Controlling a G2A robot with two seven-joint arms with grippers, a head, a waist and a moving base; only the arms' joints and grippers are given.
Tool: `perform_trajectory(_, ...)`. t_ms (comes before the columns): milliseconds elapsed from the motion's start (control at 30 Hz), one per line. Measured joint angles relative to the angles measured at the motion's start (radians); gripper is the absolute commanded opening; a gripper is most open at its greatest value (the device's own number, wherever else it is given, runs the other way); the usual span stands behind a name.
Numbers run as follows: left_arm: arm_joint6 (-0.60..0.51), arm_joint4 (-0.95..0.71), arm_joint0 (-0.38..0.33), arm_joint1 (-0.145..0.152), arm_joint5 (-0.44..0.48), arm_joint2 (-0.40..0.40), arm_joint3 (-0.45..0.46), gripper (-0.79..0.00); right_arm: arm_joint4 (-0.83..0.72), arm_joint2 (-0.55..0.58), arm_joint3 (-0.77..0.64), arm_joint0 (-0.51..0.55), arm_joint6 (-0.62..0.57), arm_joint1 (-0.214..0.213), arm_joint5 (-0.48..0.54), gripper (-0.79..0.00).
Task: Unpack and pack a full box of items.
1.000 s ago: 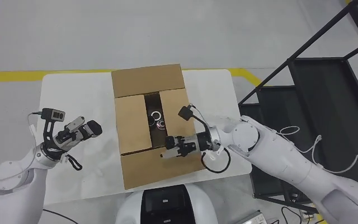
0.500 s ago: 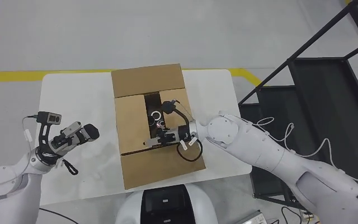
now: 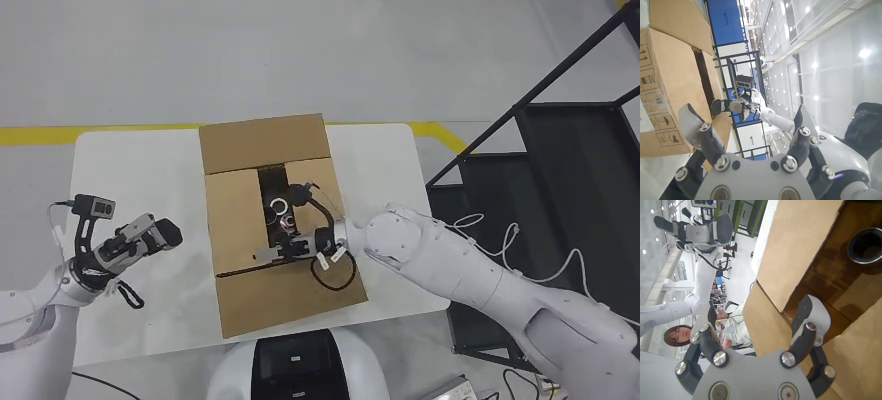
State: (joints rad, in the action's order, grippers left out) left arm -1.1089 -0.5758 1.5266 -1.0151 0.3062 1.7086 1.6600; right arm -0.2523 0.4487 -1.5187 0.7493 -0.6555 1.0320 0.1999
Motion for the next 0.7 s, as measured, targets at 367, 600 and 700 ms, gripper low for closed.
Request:
perform_trajectory(367, 0.018, -0.022, -0.016, 0.003, -0.011, 0.013, 0.011, 0.0, -0.033, -0.059, 0.103, -0.073, -0.008, 0.124, 0.045, 0.0)
perform_trajectory(600, -0.015, -0.18, 0.013, 0.0, 0.037, 0.055, 0.034, 0.0, 0.096, -0.046, 0.027, -0.094, 0.062, 0.167, 0.23, 0.0)
perform_trajectory(700, -0.033, -0.234, 0.028, -0.001, 0.05, 0.073, 0.046, 0.0, 0.118, -0.073, 0.043, -0.111, 0.067, 0.199, 0.198, 0.0)
